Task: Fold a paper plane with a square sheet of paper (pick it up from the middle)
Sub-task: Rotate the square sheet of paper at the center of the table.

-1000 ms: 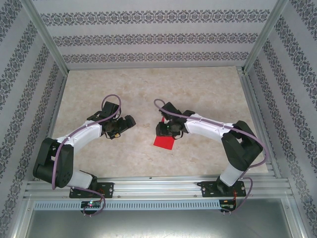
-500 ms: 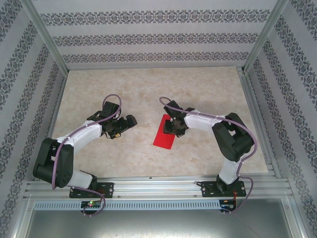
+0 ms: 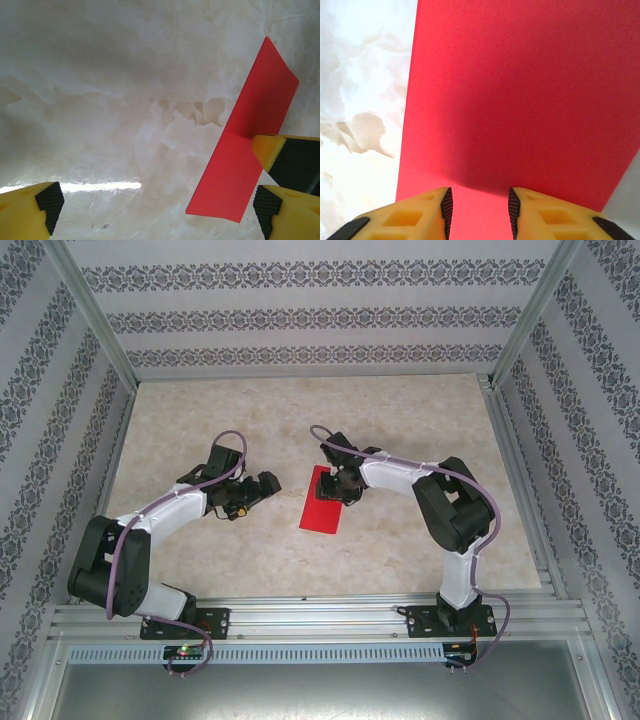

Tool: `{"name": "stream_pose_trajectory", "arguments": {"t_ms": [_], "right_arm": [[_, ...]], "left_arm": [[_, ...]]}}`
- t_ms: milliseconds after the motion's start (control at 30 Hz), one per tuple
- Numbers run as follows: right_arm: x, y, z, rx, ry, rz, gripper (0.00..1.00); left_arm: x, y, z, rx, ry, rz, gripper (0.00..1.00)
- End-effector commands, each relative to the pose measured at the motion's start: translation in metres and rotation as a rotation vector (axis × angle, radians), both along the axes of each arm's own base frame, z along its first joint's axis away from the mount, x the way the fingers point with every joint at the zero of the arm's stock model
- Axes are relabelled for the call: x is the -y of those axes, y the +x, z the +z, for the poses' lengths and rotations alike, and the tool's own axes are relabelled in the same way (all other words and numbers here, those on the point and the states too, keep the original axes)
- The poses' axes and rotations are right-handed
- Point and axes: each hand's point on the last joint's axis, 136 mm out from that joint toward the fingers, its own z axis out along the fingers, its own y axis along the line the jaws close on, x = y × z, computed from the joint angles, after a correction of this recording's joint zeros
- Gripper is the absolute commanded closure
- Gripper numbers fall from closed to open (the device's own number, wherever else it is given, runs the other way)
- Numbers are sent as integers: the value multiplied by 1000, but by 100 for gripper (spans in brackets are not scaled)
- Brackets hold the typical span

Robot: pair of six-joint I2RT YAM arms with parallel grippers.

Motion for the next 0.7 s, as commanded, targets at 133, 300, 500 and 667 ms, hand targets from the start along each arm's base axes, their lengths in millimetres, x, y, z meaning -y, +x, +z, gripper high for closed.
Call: {"name": "stream_pose_trajectory", "arguments": {"t_ms": [133,300,500,667], "right_arm": [[-12,-4,35,73,15,75,63],[9,-8,51,99,59,-8,61],[18,-6,43,66,110,-48,63],[10,-1,32,26,142,-59,66]], "left_arm": [[19,-4,-5,-7,-64,-30,0],[39,-9,-7,-18,-84,-69,0],[68,-16,-13,-46,-91,-126,0],[89,-22,-20,-67,-87,-151,0]]}}
